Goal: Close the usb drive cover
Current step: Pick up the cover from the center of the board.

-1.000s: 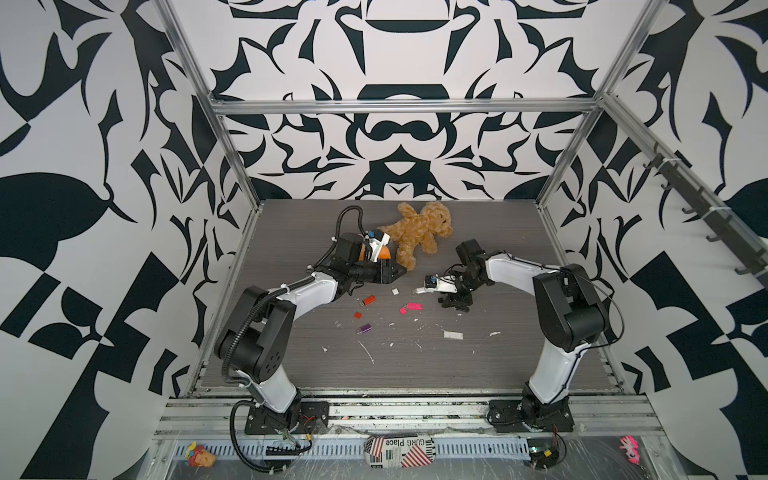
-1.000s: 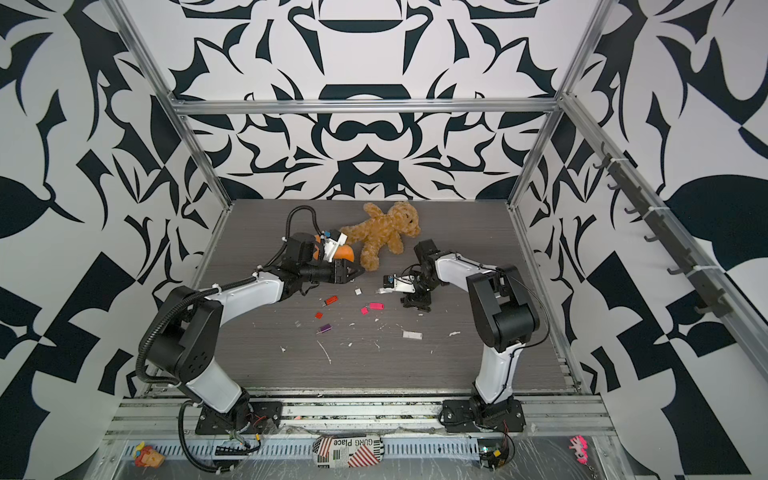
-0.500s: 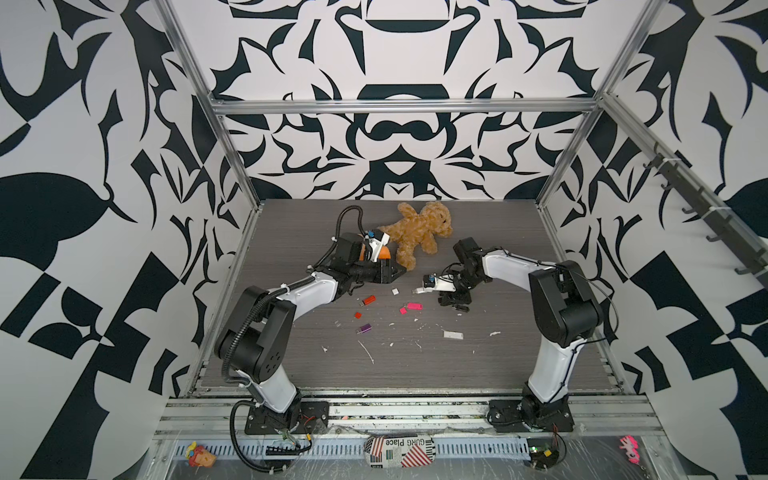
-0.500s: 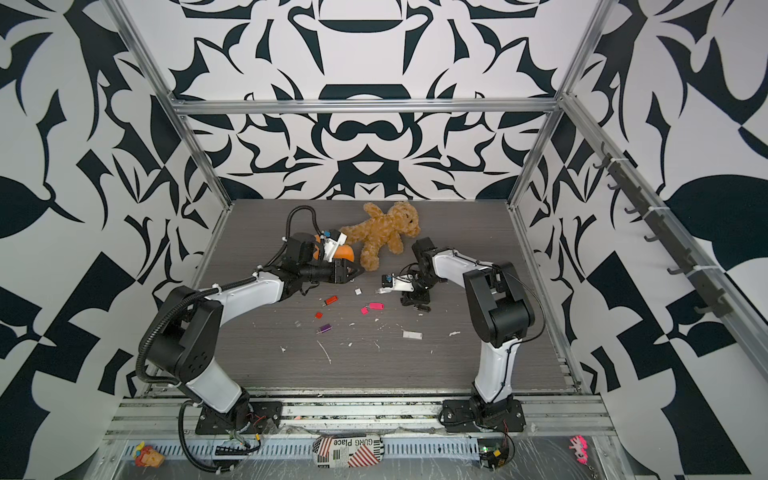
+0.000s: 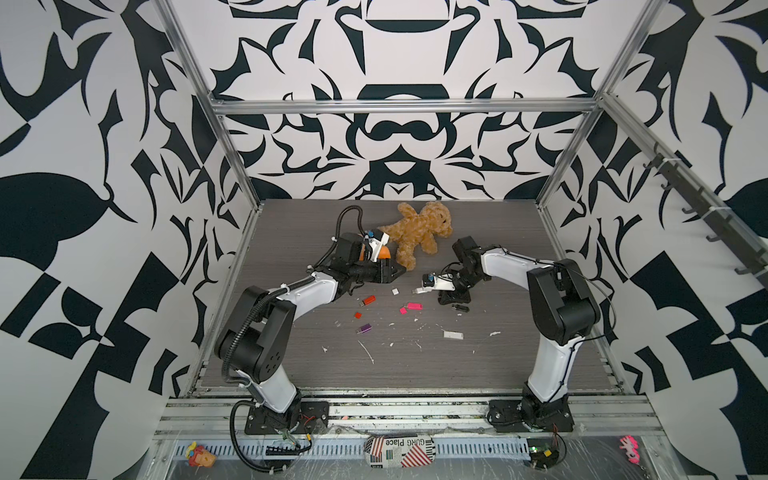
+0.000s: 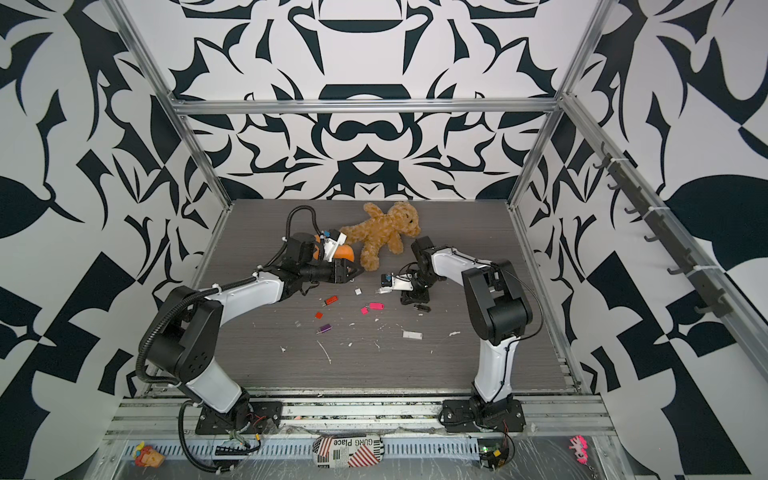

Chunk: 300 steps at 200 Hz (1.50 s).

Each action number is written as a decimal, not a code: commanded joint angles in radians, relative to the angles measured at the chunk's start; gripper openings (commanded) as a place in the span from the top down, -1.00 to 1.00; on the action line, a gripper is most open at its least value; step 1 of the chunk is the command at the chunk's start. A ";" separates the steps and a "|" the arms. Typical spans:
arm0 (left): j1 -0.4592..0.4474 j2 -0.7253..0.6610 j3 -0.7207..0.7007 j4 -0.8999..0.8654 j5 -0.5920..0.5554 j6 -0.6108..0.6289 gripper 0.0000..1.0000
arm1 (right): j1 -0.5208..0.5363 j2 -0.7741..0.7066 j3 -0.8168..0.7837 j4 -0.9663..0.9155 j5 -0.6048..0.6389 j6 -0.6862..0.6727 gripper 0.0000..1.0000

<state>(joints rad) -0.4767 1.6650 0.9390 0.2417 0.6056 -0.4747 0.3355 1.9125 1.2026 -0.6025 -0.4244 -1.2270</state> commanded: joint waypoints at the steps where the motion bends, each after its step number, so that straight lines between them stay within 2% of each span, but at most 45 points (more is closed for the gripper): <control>1: 0.004 -0.019 -0.009 0.003 -0.004 -0.008 0.09 | 0.002 -0.010 -0.001 -0.031 0.023 0.000 0.27; 83: 0.004 -0.016 -0.007 0.013 -0.003 -0.019 0.09 | -0.008 -0.004 0.000 -0.053 0.006 0.001 0.42; 152: 0.004 -0.014 -0.008 0.016 0.000 -0.025 0.09 | -0.009 -0.039 -0.021 -0.016 -0.056 0.038 0.55; 206: -0.020 0.005 -0.001 0.022 0.008 -0.033 0.10 | -0.009 -0.125 -0.080 0.088 -0.117 0.103 0.56; 300: -0.103 0.119 0.059 0.035 0.047 -0.059 0.10 | -0.007 -0.220 -0.210 0.291 -0.177 0.166 0.55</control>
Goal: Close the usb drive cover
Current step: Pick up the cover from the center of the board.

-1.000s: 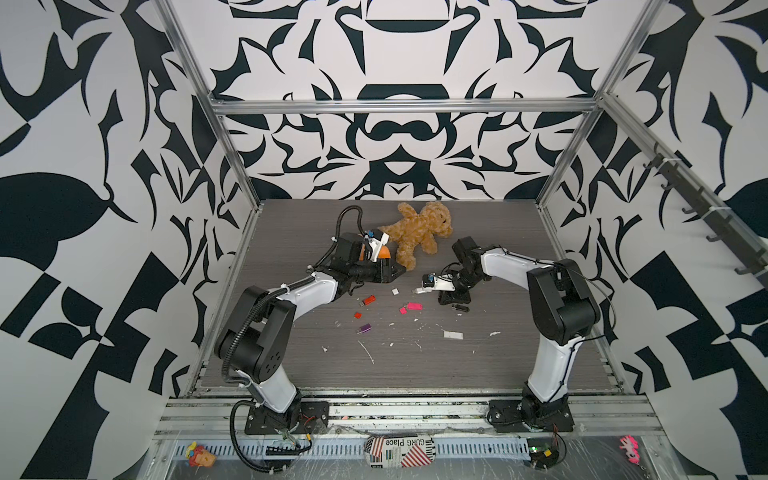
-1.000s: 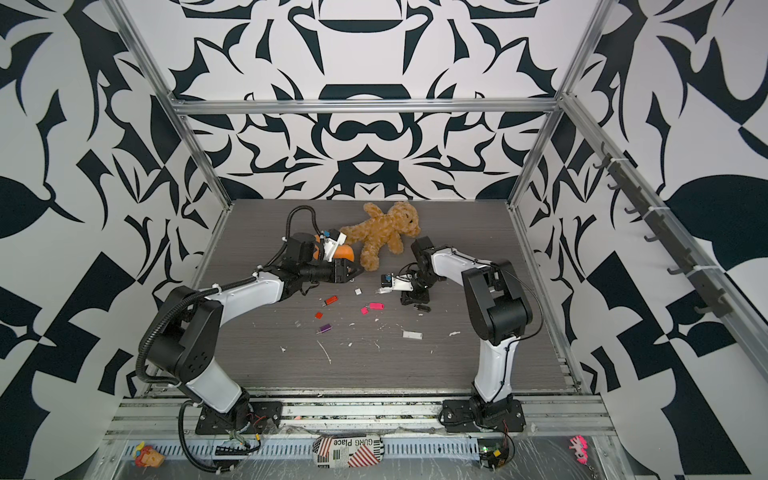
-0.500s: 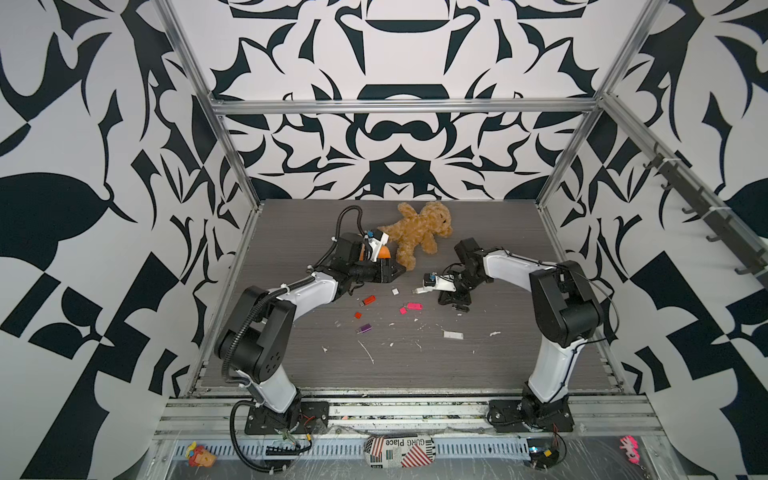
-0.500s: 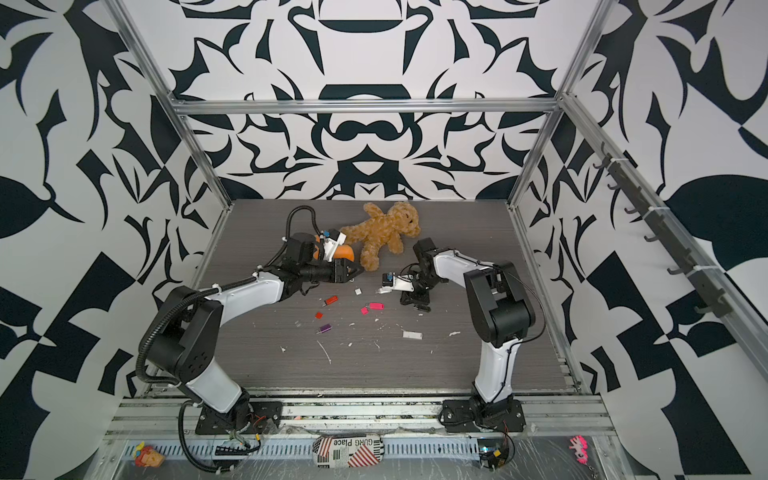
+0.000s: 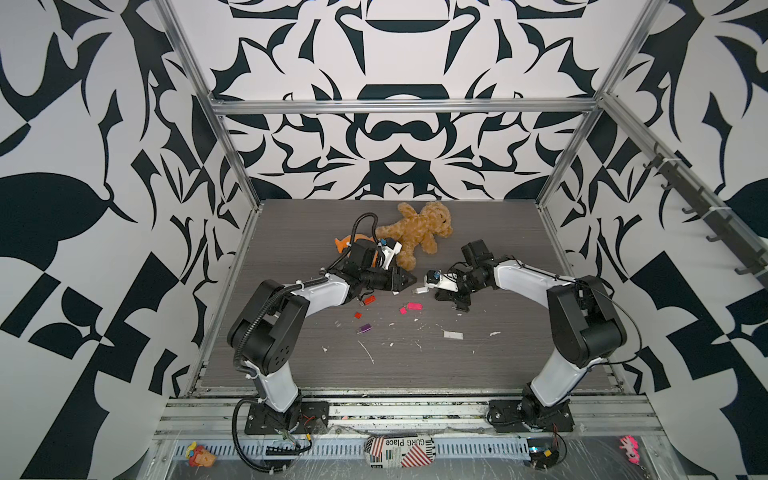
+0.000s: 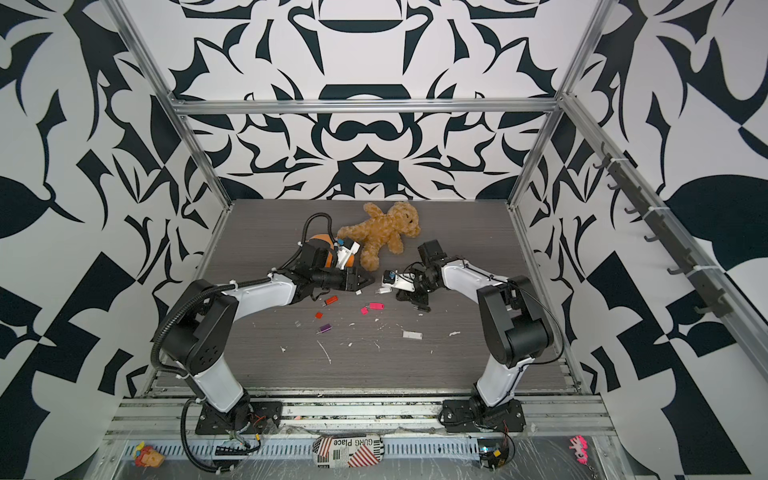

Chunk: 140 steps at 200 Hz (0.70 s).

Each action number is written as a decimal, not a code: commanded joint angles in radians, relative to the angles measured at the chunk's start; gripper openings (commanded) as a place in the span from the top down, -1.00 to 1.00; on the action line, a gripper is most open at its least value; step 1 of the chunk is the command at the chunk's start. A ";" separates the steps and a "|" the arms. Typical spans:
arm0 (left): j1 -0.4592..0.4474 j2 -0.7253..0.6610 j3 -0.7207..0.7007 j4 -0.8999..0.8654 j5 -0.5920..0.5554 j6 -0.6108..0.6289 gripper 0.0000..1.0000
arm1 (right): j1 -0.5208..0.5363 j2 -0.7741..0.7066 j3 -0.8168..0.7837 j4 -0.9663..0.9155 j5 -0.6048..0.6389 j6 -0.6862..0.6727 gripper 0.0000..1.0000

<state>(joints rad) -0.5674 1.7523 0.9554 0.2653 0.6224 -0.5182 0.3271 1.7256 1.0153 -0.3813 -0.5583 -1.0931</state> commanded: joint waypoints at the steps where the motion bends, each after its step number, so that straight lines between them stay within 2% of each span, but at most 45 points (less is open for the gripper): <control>1: -0.013 0.033 0.043 0.012 0.031 -0.016 0.10 | 0.001 -0.034 -0.025 0.075 -0.043 0.033 0.55; 27: -0.027 0.061 0.052 0.011 0.043 -0.020 0.10 | 0.001 -0.064 -0.078 0.188 -0.071 0.068 0.54; 140: -0.053 0.185 0.128 0.016 0.057 -0.081 0.07 | 0.002 -0.120 -0.187 0.386 -0.099 0.147 0.54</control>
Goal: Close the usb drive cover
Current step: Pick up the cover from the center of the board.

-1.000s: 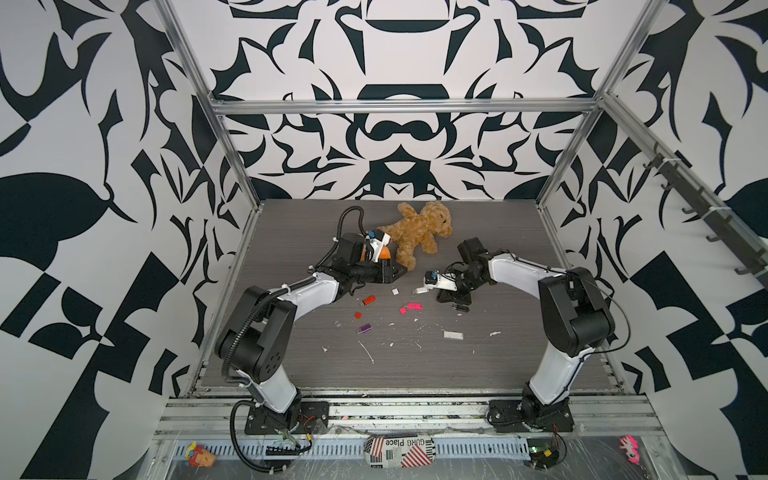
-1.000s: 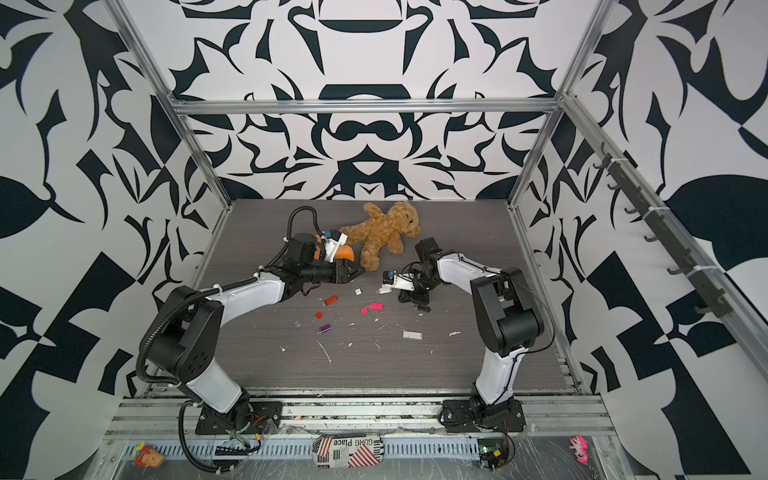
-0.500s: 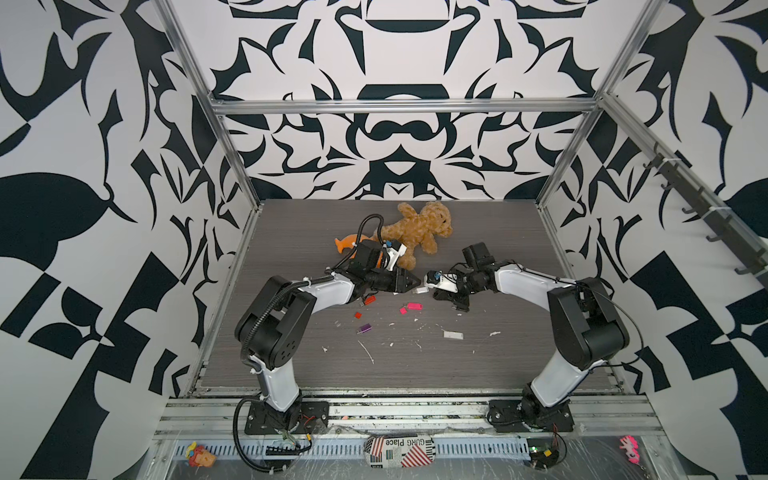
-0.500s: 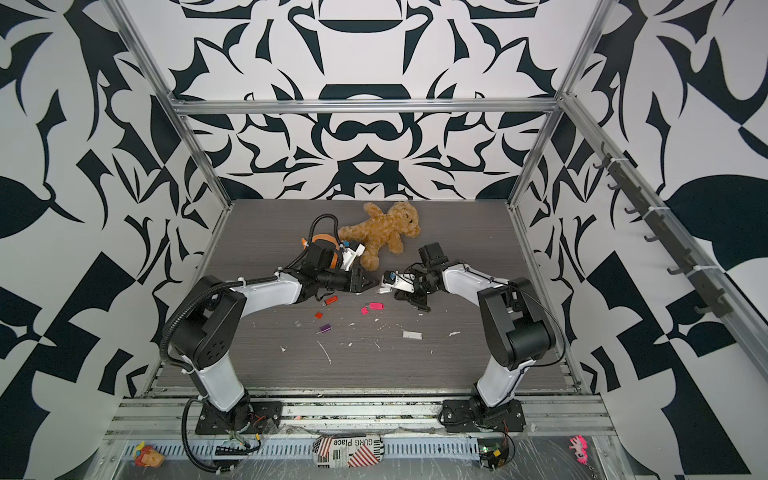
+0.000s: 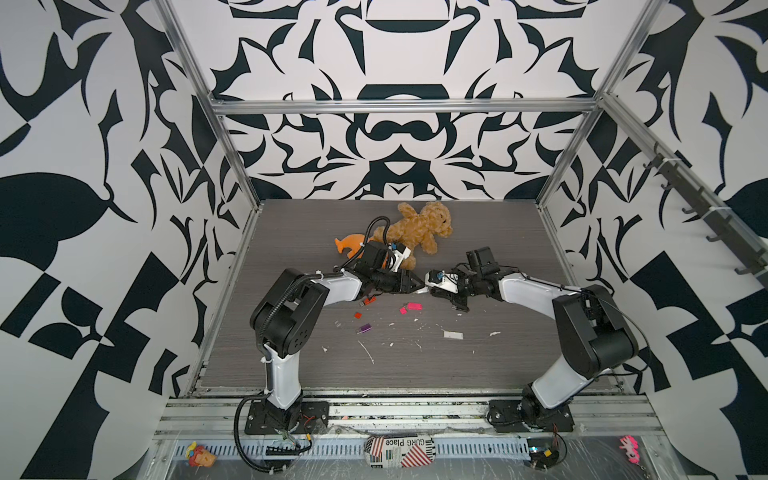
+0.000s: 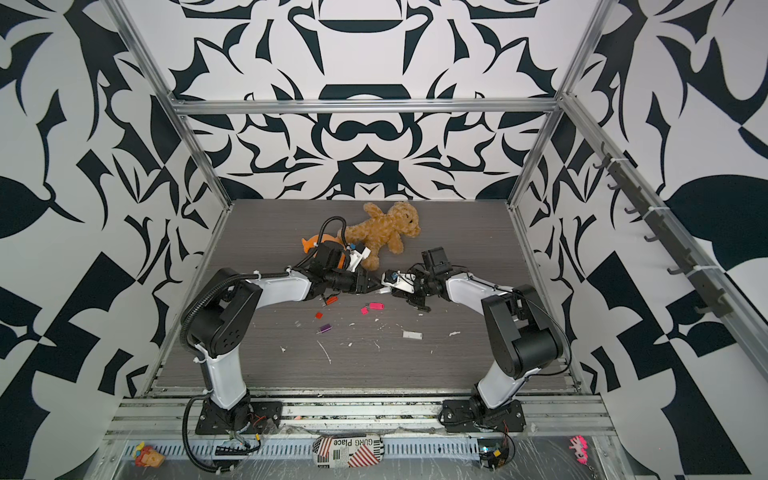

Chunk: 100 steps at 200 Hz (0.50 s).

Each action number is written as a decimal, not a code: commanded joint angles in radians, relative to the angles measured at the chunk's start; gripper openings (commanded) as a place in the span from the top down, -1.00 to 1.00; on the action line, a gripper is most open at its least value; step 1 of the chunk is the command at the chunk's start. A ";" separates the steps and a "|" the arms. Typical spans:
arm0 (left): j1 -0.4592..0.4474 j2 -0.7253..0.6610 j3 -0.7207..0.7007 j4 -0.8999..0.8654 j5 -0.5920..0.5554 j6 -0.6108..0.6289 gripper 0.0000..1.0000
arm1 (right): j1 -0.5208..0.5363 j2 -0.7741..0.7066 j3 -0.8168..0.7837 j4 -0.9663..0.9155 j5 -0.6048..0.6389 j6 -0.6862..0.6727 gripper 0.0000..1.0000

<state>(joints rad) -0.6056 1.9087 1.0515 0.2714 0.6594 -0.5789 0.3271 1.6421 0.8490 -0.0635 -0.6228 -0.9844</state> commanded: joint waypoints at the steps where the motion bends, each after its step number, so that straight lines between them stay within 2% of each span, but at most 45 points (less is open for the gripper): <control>1: -0.014 0.029 0.032 0.010 0.020 -0.021 0.07 | 0.002 -0.038 -0.021 0.071 -0.035 0.039 0.54; 100: -0.028 0.068 0.042 0.072 0.025 -0.071 0.14 | 0.005 -0.047 -0.066 0.207 -0.068 0.128 0.54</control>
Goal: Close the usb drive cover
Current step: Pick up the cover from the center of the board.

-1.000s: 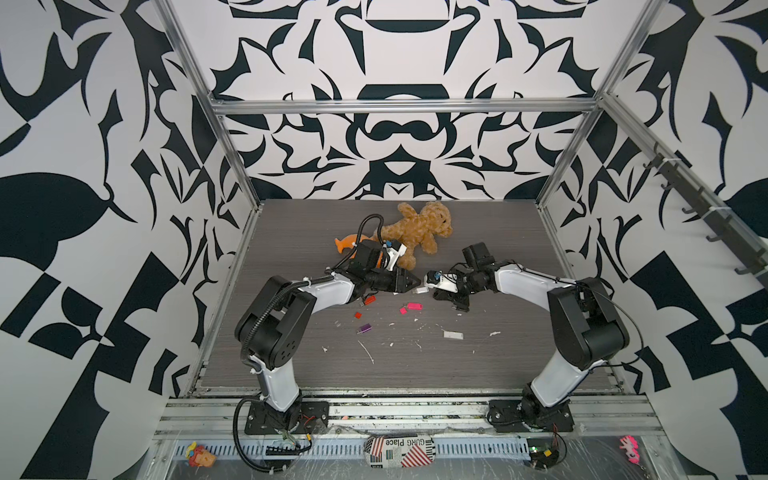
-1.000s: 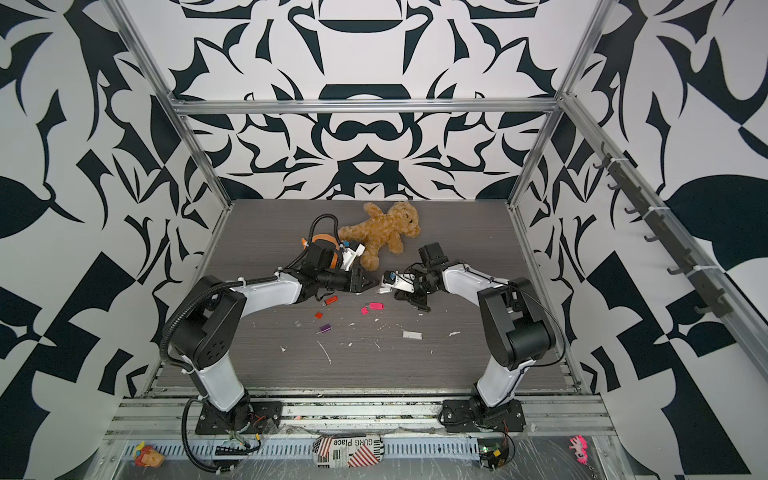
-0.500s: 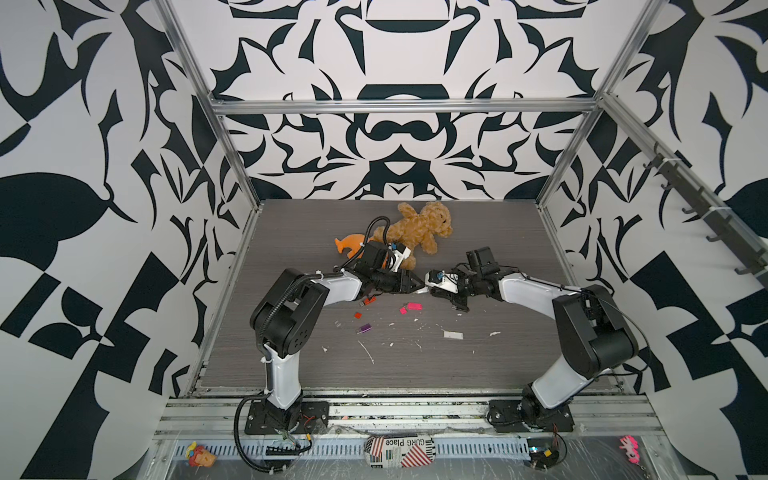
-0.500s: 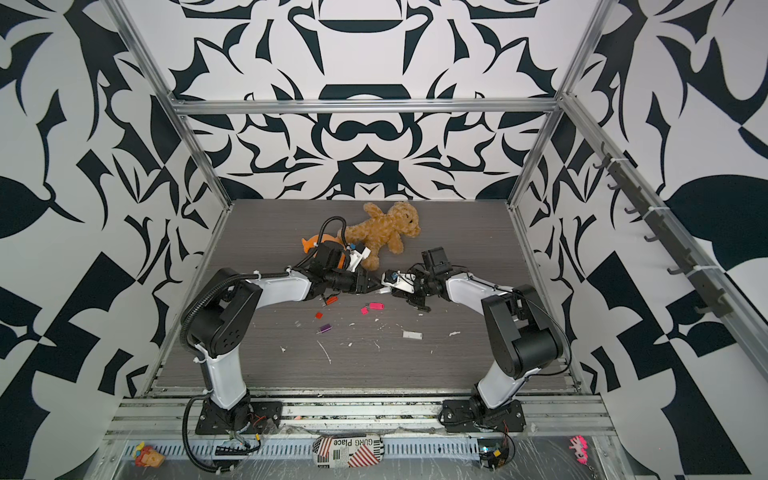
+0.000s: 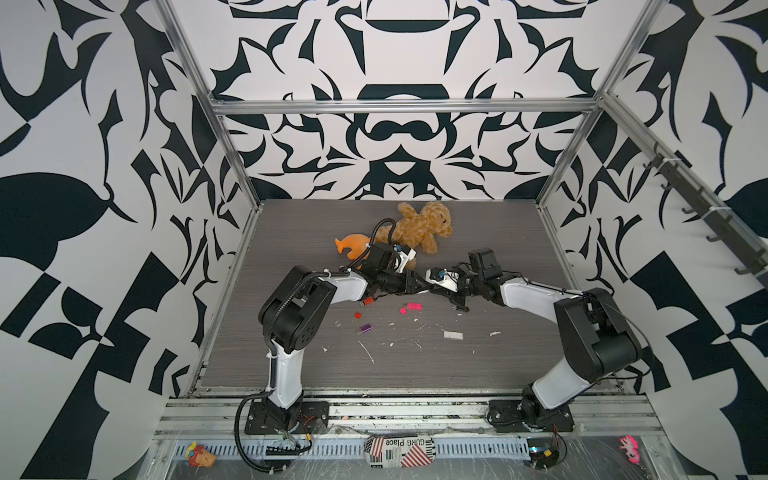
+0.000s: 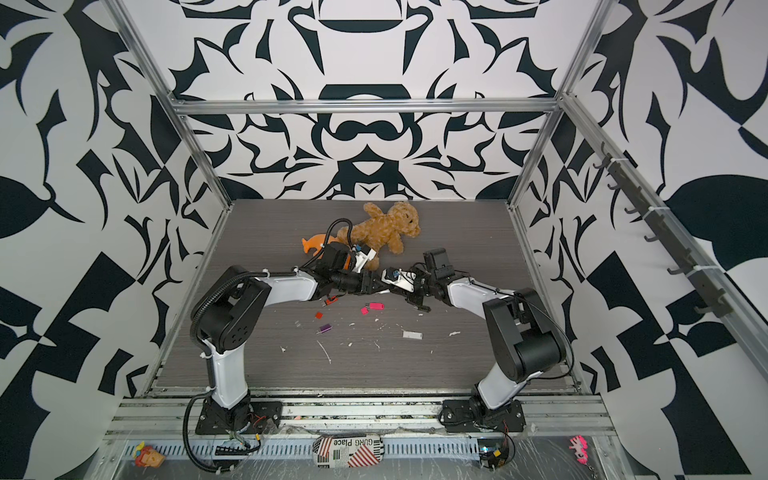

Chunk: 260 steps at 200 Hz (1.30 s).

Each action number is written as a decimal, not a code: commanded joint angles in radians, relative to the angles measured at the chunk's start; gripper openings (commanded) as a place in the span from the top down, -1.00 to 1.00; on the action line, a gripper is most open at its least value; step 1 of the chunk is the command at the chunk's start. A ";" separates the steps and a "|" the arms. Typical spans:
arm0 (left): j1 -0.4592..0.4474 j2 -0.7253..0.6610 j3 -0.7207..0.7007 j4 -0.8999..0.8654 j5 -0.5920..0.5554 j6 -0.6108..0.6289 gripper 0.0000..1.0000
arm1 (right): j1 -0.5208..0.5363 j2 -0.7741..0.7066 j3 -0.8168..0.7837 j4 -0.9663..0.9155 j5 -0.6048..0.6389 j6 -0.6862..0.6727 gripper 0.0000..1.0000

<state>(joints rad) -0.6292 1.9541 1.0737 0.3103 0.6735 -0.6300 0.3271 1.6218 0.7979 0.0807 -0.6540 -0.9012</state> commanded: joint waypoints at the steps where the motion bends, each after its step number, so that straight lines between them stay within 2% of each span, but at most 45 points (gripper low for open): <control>1: -0.004 0.023 0.019 0.034 0.011 -0.021 0.14 | 0.005 -0.027 -0.016 0.065 -0.036 0.045 0.54; 130: -0.005 0.031 0.023 0.089 0.022 -0.059 0.44 | 0.012 -0.045 -0.055 0.186 -0.030 0.116 0.54; 209: -0.005 0.040 0.028 0.093 0.021 -0.069 0.45 | 0.012 -0.060 -0.074 0.248 -0.024 0.134 0.55; 260: -0.007 0.035 0.037 0.102 0.024 -0.071 0.62 | 0.014 -0.044 -0.063 0.237 -0.044 0.133 0.55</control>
<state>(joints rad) -0.6296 1.9724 1.0847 0.4042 0.6888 -0.6918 0.3347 1.5894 0.7296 0.2741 -0.6582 -0.7837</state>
